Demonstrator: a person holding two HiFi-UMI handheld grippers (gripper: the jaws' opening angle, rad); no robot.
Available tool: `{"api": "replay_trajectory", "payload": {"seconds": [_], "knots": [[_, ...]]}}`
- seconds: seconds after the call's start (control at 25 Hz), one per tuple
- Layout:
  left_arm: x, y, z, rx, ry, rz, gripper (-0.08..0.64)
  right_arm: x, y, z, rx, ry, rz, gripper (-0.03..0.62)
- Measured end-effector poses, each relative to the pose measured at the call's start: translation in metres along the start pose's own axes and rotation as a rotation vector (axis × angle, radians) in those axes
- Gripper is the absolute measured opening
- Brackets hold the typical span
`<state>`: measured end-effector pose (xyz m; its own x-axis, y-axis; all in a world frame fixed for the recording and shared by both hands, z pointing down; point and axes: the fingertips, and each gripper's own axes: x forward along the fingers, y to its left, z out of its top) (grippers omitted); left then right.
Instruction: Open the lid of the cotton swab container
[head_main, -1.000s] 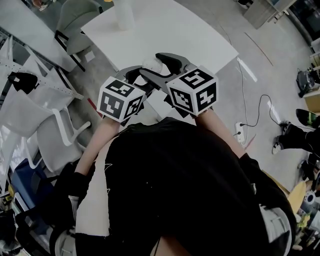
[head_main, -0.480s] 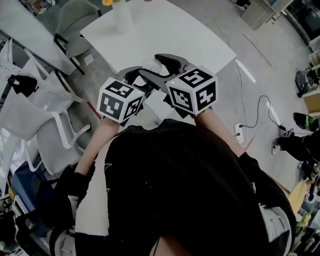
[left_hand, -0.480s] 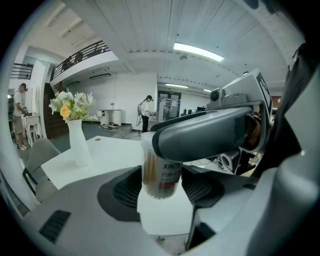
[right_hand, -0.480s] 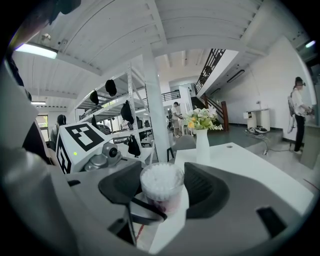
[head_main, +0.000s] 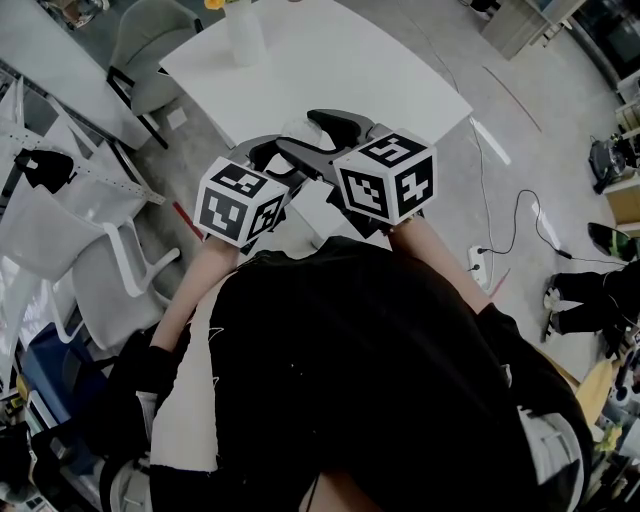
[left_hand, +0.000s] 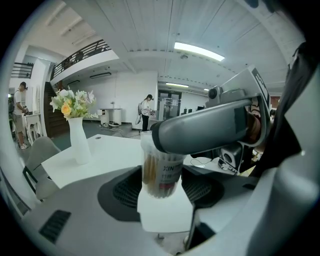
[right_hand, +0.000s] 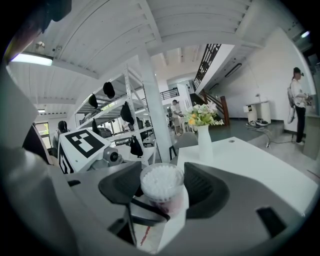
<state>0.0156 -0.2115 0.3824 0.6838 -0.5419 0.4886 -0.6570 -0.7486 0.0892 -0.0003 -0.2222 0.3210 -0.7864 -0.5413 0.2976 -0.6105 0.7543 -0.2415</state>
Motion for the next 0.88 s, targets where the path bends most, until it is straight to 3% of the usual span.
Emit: {"api": "replay_trajectory", "payload": {"seconds": [0.88], "knots": [[-0.0075, -0.0081, -0.0043, -0.001, -0.011, -0.023, 0.259, -0.0074, 0.0033, 0.0006, 0.186, -0.036, 0.043, 0.270]]}}
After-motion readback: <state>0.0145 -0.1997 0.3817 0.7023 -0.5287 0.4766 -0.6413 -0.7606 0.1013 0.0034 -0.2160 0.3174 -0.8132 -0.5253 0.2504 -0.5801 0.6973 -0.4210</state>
